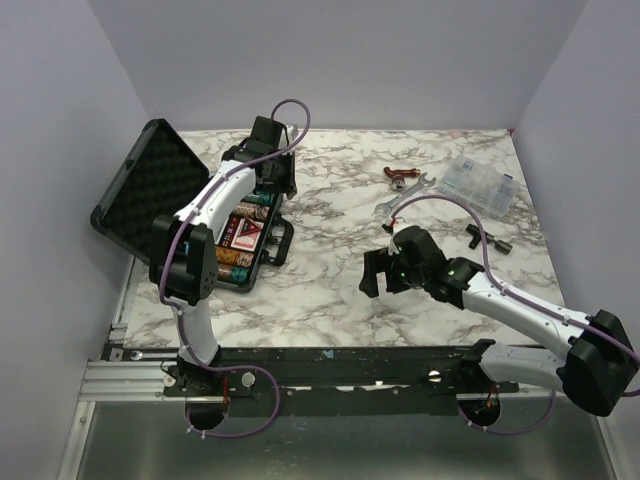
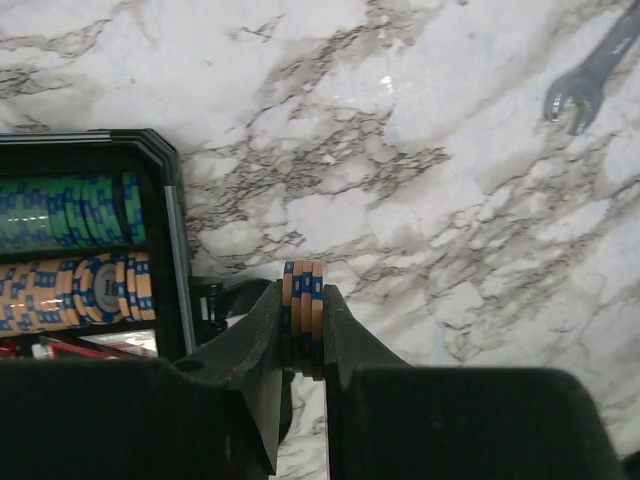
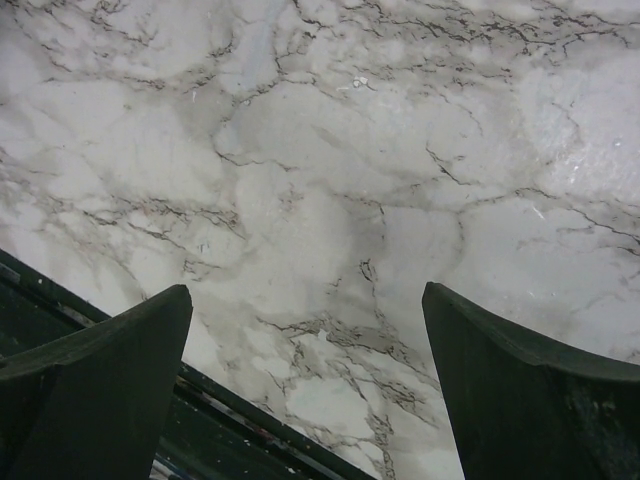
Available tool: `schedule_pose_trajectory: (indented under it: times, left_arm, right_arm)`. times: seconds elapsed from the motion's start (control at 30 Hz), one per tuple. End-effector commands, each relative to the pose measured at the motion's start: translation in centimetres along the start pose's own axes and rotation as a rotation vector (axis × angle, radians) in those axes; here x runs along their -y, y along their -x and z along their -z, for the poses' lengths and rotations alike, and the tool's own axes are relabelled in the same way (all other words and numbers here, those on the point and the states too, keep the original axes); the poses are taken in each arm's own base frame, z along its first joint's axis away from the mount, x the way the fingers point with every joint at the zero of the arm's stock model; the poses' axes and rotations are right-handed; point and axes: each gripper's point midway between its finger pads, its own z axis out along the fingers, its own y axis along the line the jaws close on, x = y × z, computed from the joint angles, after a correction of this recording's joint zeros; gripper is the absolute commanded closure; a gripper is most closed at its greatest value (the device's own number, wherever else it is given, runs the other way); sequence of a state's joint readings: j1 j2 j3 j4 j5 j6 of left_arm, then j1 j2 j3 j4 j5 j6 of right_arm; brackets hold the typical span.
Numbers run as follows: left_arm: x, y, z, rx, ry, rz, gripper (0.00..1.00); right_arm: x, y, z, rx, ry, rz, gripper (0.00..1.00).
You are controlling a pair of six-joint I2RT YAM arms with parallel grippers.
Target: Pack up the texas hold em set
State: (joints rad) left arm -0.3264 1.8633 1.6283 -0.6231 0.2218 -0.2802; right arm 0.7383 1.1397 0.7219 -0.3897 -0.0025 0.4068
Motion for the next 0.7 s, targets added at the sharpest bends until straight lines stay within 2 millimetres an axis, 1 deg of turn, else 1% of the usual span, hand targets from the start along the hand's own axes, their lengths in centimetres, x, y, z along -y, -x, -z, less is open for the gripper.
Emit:
schedule_pose_trajectory:
  times: [0.0, 0.07, 0.13, 0.2, 0.27, 0.5, 0.67]
  left_arm:
    - [-3.6, -0.5, -0.2, -0.068, 0.167, -0.071, 1.00]
    - [-4.8, -1.0, -0.2, -0.075, 0.215, -0.111, 1.00]
    - [-5.7, -2.1, -0.6, -0.089, 0.218, -0.142, 1.00]
    - [-5.8, -3.1, -1.0, -0.119, 0.197, -0.163, 1.00]
    - [-6.1, -3.1, -1.1, -0.138, 0.208, -0.170, 1.00]
    - [-7.1, -3.2, -1.7, -0.156, 0.195, -0.140, 1.00]
    - [-8.2, -3.5, -2.1, -0.183, 0.190, -0.106, 1.00]
  right_arm:
    - [0.2, 0.4, -1.4, 0.074, 0.002, -0.075, 0.00]
    - [1.1, -0.3, -1.7, 0.068, -0.034, -0.083, 0.00]
    - [1.0, -0.2, -1.6, 0.078, -0.030, -0.087, 0.00]
    - [1.1, 0.2, -1.4, 0.095, -0.034, -0.079, 0.00]
    - [1.3, 0.3, -1.5, 0.100, -0.044, -0.079, 0.00]
    - [1.1, 0.3, -1.3, 0.105, -0.030, -0.078, 0.00]
    - [1.0, 0.2, -1.3, 0.103, -0.022, -0.078, 0.00]
